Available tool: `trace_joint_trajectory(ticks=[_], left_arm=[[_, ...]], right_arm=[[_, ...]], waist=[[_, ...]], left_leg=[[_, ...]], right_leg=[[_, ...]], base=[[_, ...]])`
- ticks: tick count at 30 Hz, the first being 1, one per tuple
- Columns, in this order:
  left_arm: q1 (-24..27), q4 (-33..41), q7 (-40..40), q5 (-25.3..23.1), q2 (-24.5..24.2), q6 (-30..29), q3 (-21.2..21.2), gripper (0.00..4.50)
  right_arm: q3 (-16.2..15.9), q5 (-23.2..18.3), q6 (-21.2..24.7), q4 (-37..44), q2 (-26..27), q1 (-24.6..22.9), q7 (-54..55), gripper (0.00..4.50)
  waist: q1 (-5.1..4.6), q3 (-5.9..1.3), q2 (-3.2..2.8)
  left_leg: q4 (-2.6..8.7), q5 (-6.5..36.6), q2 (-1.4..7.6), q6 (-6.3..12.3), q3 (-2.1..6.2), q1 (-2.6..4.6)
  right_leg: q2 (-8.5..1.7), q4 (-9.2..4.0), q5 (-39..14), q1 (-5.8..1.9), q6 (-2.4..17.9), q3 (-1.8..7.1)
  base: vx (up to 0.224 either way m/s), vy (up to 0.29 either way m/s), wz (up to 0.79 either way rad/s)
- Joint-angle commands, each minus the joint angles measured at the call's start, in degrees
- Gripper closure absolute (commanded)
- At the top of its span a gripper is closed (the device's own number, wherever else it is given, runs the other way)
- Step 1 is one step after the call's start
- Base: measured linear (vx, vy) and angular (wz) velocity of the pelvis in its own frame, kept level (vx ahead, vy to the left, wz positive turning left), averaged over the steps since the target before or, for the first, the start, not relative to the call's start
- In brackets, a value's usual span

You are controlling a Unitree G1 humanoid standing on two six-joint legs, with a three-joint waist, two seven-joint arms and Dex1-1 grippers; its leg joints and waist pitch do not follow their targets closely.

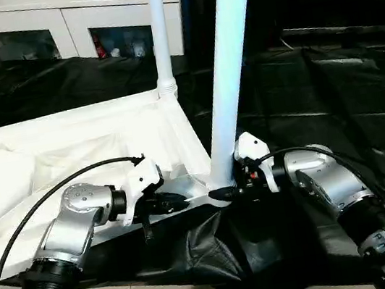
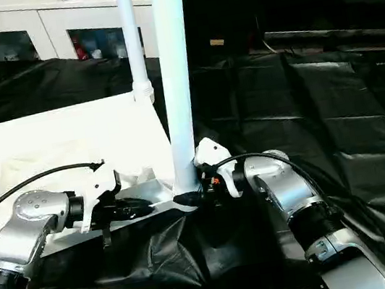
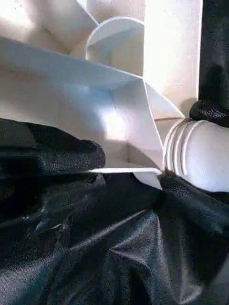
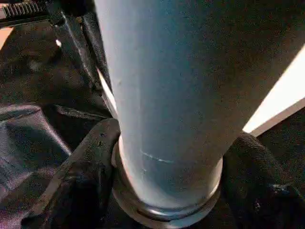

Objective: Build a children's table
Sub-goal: Rotate leg to tighten

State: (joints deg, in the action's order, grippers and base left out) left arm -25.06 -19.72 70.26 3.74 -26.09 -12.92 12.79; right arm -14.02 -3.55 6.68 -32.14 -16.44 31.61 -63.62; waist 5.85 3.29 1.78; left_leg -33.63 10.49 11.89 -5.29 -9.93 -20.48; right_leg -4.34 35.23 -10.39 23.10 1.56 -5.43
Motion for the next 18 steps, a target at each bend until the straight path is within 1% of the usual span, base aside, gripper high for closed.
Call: trace_joint_trajectory(ticks=[1, 2, 3, 4, 5, 6, 7, 8, 9, 10, 11, 12, 13, 14, 15, 16, 17, 18], left_arm=[[-0.93, 1.1, -2.81, 3.0, 3.05, -0.22, -1.27, 4.5], [-1.87, 0.19, -6.03, 2.11, 4.73, -1.05, -1.45, 4.5], [-3.25, -1.45, -10.69, 0.55, 6.87, -1.74, -1.66, 4.5], [-4.1, -2.57, -13.23, -0.13, 8.2, -2.07, -1.84, 4.5], [-4.4, -2.97, -14.08, -0.34, 8.71, -2.2, -1.87, 4.5], [-5.92, -5.03, -18.64, -1.61, 11.3, -2.61, -1.96, 4.5], [-6.79, -6.23, -21.18, -2.43, 12.69, -2.71, -1.88, 4.5], [-7.31, -6.97, -22.77, -2.99, 13.51, -2.74, -1.82, 4.5], [-8.13, -8.05, -24.69, -3.99, 14.75, -2.72, -1.38, 4.5], [-8.36, -8.3, -25.3, -4.16, 15.12, -2.81, -1.39, 4.5], [-8.6, -8.55, -25.92, -4.32, 15.51, -2.9, -1.41, 4.5], [-9.02, -8.75, -26.85, -4.57, 16.34, -3.18, -1.16, 4.5], [-9.11, -8.68, -26.89, -4.63, 16.61, -3.22, -0.92, 4.5], [-9.11, -8.68, -26.89, -4.63, 16.61, -3.22, -0.92, 4.5], [-9.16, -8.66, -26.54, -4.7, 16.77, -3.09, -0.72, 4.5], [-9.14, -8.61, -26.21, -4.7, 16.81, -3.02, -0.63, 4.5], [-8.92, -8.53, -25.4, -4.72, 16.53, -2.39, -0.52, 4.5], [-8.82, -8.44, -25.14, -4.65, 16.44, -2.27, -0.55, 4.5]], right_arm=[[-0.46, 0.27, 0.99, 0.4, 1.43, -0.46, 2.4, 1.76], [0.41, 1.29, 0.59, -1.58, 3.27, -0.07, 7.61, 1.76], [1.92, 2.28, 0.44, -4.58, 5.82, 0.85, 14.8, 1.76], [2.98, 2.32, 1.21, -6.34, 7.33, 1.58, 18.55, 1.76], [3.3, 2.34, 1.38, -6.97, 7.88, 1.86, 19.86, 1.76], [4.96, 2.25, 1.98, -10.04, 10.71, 3.31, 26.28, 1.76], [6.02, 1.81, 2.62, -11.66, 12.45, 4.18, 29.66, 1.76], [6.68, 1.51, 2.99, -12.62, 13.51, 4.71, 31.71, 1.76], [7.28, 1.57, 2.4, -14.32, 15.26, 5.79, 35.3, 1.77], [7.32, 1.69, 2.21, -14.77, 15.72, 6.1, 36.25, 1.77], [7.36, 1.81, 2.01, -15.23, 16.2, 6.42, 37.24, 1.77], [7.02, 2.23, 1.58, -16.16, 17.57, 7.2, 38.8, 1.77], [6.61, 2.63, 1.15, -16.38, 18.16, 7.49, 39.1, 1.77], [6.61, 2.63, 1.15, -16.38, 18.16, 7.49, 39.1, 1.42], [6.82, 2.48, 0.73, -16.53, 18.79, 7.71, 38.19, 1.21], [6.93, 2.44, 0.52, -16.39, 19.06, 7.74, 37.55, 1.21], [8.15, 1.7, 0.64, -16.74, 19.56, 8.06, 36.9, 1.07], [8.05, 1.81, 0.64, -16.84, 19.46, 8.09, 36.75, 1.01]], waist=[[-0.08, -3.81, 0.34], [-0.14, -3.74, 0.52], [-0.22, -3.66, 0.54], [-0.23, -3.7, 0.53], [-0.35, -3.66, 0.52], [-0.52, -3.68, 0.85], [-0.4, -3.76, 0.62], [-0.48, -3.76, 0.64], [-0.44, -3.74, 0.82], [-0.33, -3.81, 0.74], [-0.38, -3.92, 0.7], [-0.33, -4.0, 0.43], [-0.36, -4.04, 0.49], [-0.42, -4.04, 0.54], [-0.37, -4.12, 0.43], [-0.4, -4.06, 0.49], [-0.37, -4.1, 0.52], [-0.41, -4.01, 0.64]], left_leg=[[3.82, 8.25, 1.69, 2.68, 0.11, 0.23], [3.88, 8.26, 1.71, 2.35, 0.12, 0.25], [3.92, 8.83, 1.55, 1.84, 0.11, 0.32], [3.91, 8.89, 1.54, 1.41, 0.14, 0.39], [3.94, 9.56, 1.41, 0.87, 0.14, 0.54], [3.99, 9.49, 1.42, 0.49, 0.18, 0.51], [3.94, 9.77, 1.46, 0.17, 0.28, 0.61], [3.98, 9.6, 1.45, 0.25, 0.24, 0.61], [4.02, 9.33, 1.43, 0.4, 0.26, 0.48], [4.01, 9.27, 1.45, 0.4, 0.25, 0.54], [4.02, 8.74, 1.49, 0.39, 0.3, 0.39], [3.98, 7.96, 1.52, 0.68, 0.3, 0.3], [3.94, 7.76, 1.52, 0.77, 0.25, 0.27], [3.94, 7.7, 1.5, 0.87, 0.24, 0.29], [3.87, 7.5, 1.46, 1.13, 0.18, 0.28], [3.91, 7.54, 1.47, 1.24, 0.19, 0.2], [3.89, 7.54, 1.46, 1.4, 0.18, 0.21], [3.95, 7.74, 1.48, 1.52, 0.2, 0.18]], right_leg=[[-4.22, -3.77, -11.54, -3.18, 11.05, 3.47], [-4.24, -3.86, -12.09, -3.11, 10.9, 3.48], [-4.35, -4.13, -14.15, -3.07, 10.41, 3.47], [-4.46, -4.2, -15.13, -3.03, 10.12, 3.49], [-4.42, -4.54, -17.29, -2.92, 9.46, 3.46], [-4.43, -4.57, -18.3, -2.92, 9.0, 3.43], [-4.52, -4.59, -18.5, -2.9, 8.85, 3.41], [-4.45, -4.64, -18.13, -2.84, 8.75, 3.46], [-4.48, -4.59, -17.61, -2.9, 8.51, 3.45], [-4.52, -4.58, -17.39, -2.88, 8.36, 3.44], [-4.51, -4.33, -15.96, -2.99, 8.49, 3.43], [-4.5, -3.99, -13.14, -3.08, 8.96, 3.45], [-4.47, -3.98, -12.4, -3.07, 9.06, 3.46], [-4.4, -3.91, -11.84, -3.06, 9.23, 3.43], [-4.39, -3.81, -10.72, -3.15, 9.46, 3.46], [-4.4, -3.8, -10.47, -3.17, 9.53, 3.46], [-4.42, -3.76, -10.23, -3.23, 9.65, 3.48], [-4.45, -3.8, -10.66, -3.26, 9.68, 3.46]], base=[[0.0, 0.0, 0.0], [0.0, 0.0, 0.0], [0.0, 0.0, 0.0], [0.0, 0.0, 0.0], [0.0, 0.0, 0.0], [0.0, 0.0, 0.0], [0.0, 0.0, 0.0], [0.0, 0.0, 0.0], [0.0, 0.0, 0.0], [0.0, 0.0, 0.0], [0.0, 0.0, 0.0], [0.0, 0.0, 0.0], [0.0, 0.0, 0.0], [0.0, 0.0, 0.0], [0.0, 0.0, 0.0], [0.0, 0.0, 0.0], [0.0, 0.0, 0.0], [0.0, 0.0, 0.0]])
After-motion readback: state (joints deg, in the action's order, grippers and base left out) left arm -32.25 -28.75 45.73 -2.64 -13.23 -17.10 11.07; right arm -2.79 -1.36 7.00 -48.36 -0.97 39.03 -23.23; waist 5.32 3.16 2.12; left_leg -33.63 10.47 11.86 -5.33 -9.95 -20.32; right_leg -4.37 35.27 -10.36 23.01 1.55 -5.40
